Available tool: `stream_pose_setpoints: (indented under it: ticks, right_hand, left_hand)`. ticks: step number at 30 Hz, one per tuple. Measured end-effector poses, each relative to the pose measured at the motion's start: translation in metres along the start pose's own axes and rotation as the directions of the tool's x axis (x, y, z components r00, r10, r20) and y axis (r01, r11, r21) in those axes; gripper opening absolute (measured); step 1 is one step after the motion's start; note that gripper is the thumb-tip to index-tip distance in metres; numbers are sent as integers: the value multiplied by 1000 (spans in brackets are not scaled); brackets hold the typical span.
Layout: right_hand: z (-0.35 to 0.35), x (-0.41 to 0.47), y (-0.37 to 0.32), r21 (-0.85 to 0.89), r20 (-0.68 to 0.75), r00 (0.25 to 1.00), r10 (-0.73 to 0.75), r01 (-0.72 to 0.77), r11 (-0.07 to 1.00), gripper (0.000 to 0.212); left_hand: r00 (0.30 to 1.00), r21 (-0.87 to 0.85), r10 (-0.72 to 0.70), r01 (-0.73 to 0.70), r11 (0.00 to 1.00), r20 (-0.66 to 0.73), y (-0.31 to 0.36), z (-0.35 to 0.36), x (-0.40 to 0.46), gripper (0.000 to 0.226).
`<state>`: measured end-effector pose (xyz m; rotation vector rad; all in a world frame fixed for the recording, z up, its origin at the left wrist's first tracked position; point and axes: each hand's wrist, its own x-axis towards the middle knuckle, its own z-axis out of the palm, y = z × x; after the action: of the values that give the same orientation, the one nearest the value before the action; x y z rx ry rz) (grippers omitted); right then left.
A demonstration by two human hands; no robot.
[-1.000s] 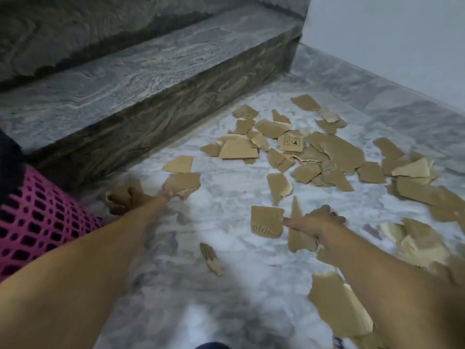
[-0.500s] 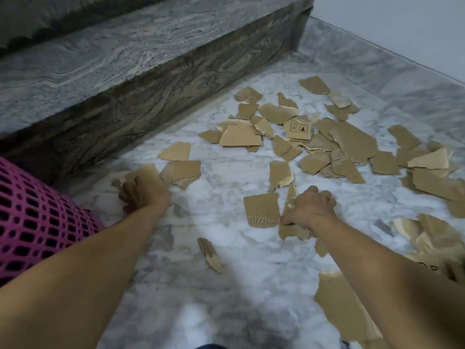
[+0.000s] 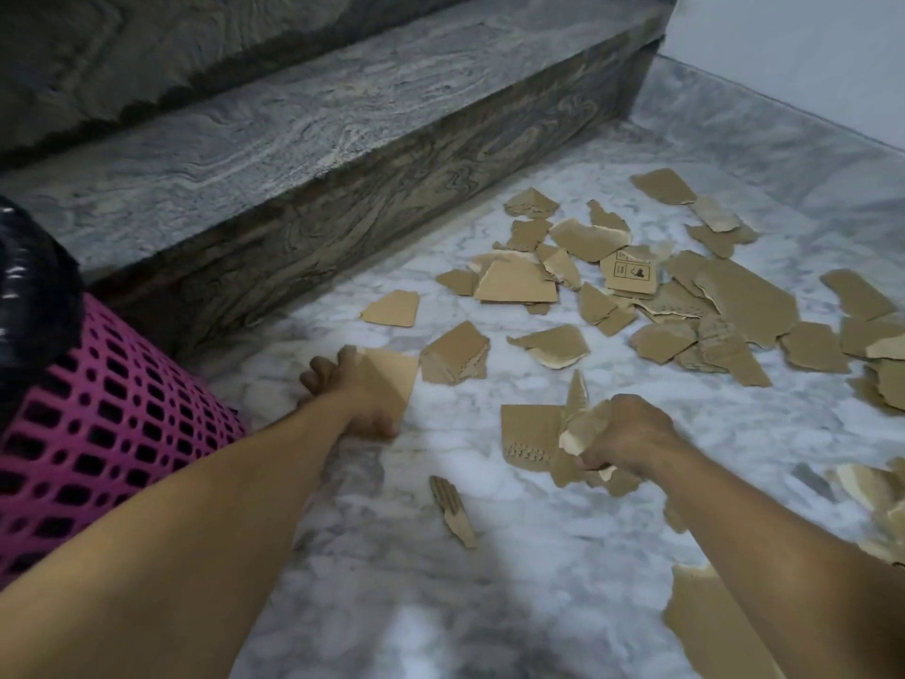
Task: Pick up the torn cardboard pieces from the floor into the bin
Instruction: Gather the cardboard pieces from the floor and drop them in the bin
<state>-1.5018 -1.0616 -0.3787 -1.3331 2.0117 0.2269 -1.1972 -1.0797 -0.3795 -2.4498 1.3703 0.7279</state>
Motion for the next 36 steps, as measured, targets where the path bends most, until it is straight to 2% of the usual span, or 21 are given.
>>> stream_pose_setpoints:
  ticks: [2, 4, 6, 9, 13, 15, 18, 19, 22, 24, 27, 31, 33, 36]
  right_hand:
    - [-3, 0, -5, 41, -5, 999, -32, 32, 999, 55]
    - [-3, -1, -11, 85, -24, 998, -57, 59, 995, 66]
    - [1, -6, -19, 91, -41, 997, -73, 76, 993, 74]
    - [12, -15, -30, 6, -66, 994, -88, 88, 996, 88]
    - [17, -16, -35, 39, -29, 995, -98, 99, 994, 86]
    - [14, -12, -35, 76, 19, 995, -98, 96, 992, 83]
    - [3, -6, -34, 115, 45, 992, -122, 116, 987, 73]
    - [-1, -4, -34, 121, 41, 990, -133, 127, 985, 71]
    - [-20, 5, -35, 155, -7, 988, -154, 154, 976, 71]
    - [-33, 11, -38, 163, -50, 983, -177, 183, 970, 68]
    - [-49, 20, -44, 65, -96, 965, -243, 250, 966, 75]
    - [-55, 35, -56, -213, -100, 918, -383, 356, 910, 81]
    - [-53, 45, -60, -312, -73, 912, -404, 364, 878, 88]
    - [-49, 57, -62, -348, -11, 929, -369, 342, 873, 101]
  left_hand:
    - [1000, 14, 22, -23, 1000, 10, 1, 3, -1, 108]
    - [998, 36, 53, -53, 998, -17, 5, 4, -4, 96]
    - [999, -98, 30, -33, 995, -34, 10, 3, -4, 103]
    - [998, -296, -29, 11, 955, -54, 13, 4, -3, 107]
    - [997, -406, -18, -13, 914, -71, 9, 6, 2, 116]
    - [994, -434, -16, -34, 900, -112, 7, 8, 5, 100]
    - [989, -507, 8, -83, 858, -148, 13, 2, 10, 62]
    - [988, -538, 29, -108, 836, -153, 17, -3, 9, 57]
    - [978, -618, 167, -210, 758, -127, 35, -14, 15, 69]
    - [957, -613, 273, -271, 742, -92, 47, -15, 16, 66]
    - [933, -561, 358, -316, 765, -38, 66, -11, 10, 53]
    - [924, -382, 381, -356, 853, -11, 88, 2, 13, 45]
    - [921, -252, 386, -385, 888, -45, 97, 7, 15, 48]
    - [917, -70, 390, -396, 916, -86, 105, 10, 15, 69]
